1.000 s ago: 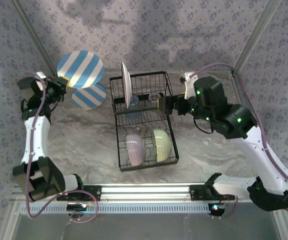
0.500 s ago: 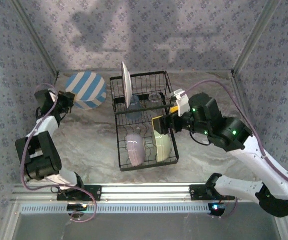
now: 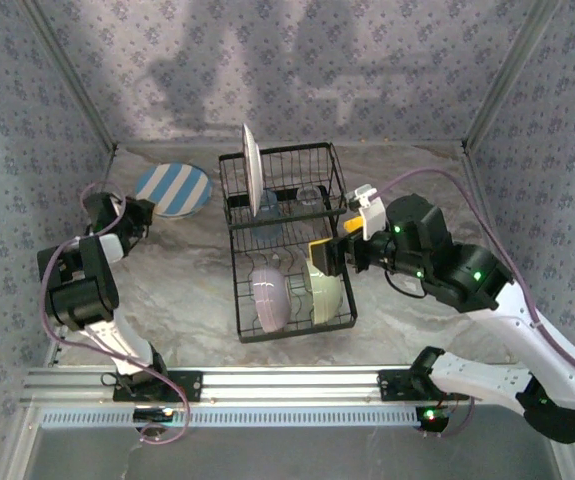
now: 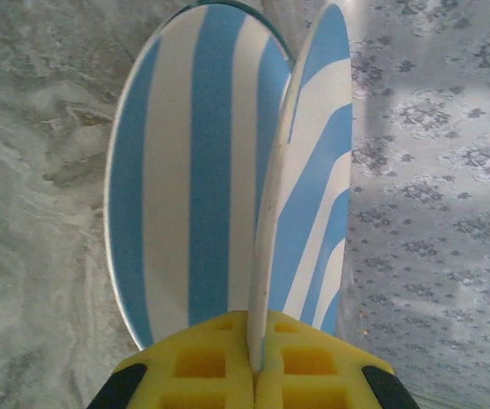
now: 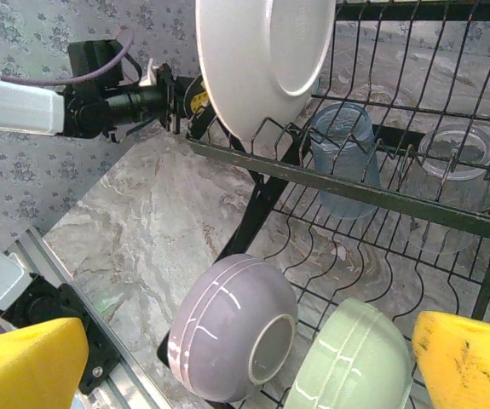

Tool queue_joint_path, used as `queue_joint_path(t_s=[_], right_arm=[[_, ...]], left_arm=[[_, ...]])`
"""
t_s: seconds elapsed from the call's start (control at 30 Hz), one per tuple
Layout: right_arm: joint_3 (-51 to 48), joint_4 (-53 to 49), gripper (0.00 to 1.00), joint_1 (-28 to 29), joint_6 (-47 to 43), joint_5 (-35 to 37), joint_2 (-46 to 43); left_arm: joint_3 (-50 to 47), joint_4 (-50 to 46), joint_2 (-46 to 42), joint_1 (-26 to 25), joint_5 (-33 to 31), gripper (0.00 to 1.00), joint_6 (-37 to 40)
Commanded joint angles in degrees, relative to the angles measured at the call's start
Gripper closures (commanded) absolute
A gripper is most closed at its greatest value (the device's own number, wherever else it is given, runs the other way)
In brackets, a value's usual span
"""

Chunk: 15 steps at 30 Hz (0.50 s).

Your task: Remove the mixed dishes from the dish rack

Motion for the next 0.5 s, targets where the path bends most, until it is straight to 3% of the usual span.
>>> queue_joint_path(t_s=[0.0,0.47], right_arm=[[-0.7,-0.4,0.00,0.3,-0.6,-0.2,-1.1],[-1.5,0.3,0.00,0.4,-0.2,-1.3,-0.4]], left_arm=[[3.1,3.7,2.6,-0.4,0.3,1.00,0.4],[6.8,3.5,8.1,-0.8,0.5,1.00,0.4]])
